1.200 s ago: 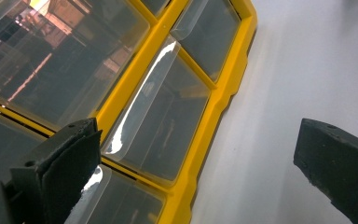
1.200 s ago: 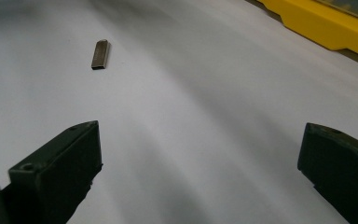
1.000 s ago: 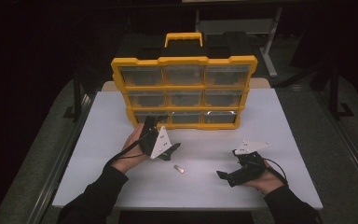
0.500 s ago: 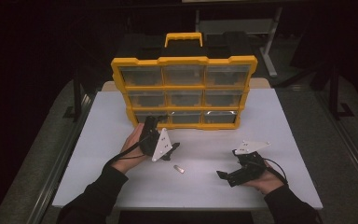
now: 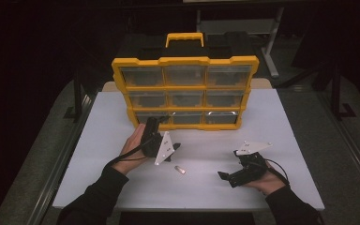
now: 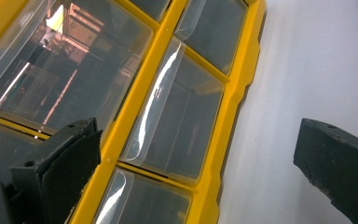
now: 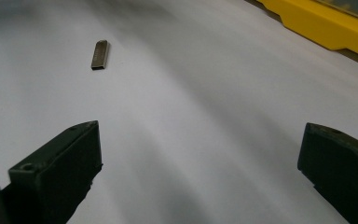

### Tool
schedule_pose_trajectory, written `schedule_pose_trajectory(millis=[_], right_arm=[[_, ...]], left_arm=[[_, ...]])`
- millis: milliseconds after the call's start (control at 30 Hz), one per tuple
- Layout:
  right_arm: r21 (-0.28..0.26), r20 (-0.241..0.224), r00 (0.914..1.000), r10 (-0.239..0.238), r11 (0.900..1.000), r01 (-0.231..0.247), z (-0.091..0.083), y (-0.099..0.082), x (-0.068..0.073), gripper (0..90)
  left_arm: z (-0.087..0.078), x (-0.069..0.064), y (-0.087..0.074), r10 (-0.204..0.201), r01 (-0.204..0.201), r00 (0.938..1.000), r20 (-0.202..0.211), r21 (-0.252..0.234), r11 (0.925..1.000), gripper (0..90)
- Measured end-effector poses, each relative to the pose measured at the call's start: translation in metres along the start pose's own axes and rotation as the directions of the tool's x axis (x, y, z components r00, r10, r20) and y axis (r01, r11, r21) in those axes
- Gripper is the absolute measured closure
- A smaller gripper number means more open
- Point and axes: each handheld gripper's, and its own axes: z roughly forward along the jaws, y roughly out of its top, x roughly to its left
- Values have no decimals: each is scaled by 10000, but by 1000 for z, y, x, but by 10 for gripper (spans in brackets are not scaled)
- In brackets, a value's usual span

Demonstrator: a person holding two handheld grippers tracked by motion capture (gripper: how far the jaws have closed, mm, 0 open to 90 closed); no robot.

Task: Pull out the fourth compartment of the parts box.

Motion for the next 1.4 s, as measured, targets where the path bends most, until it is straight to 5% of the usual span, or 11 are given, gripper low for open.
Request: schedule_pose_trajectory(millis=[367,700,1400], right_arm=[[-9,0,10000,-11,10000,11,0,0,0,0],[-3,3,10000,0,10000,0,0,0,0,0],[-7,17,10000,-4,10000,4,0,0,0,0]], left_arm=[[-1,-3,1,655,-653,9975,-271,58,9978,1],[0,-7,2,1415,-1407,9888,-474,207,9898,1],[-1,-15,3,3004,-2952,9497,-881,673,9530,1]])
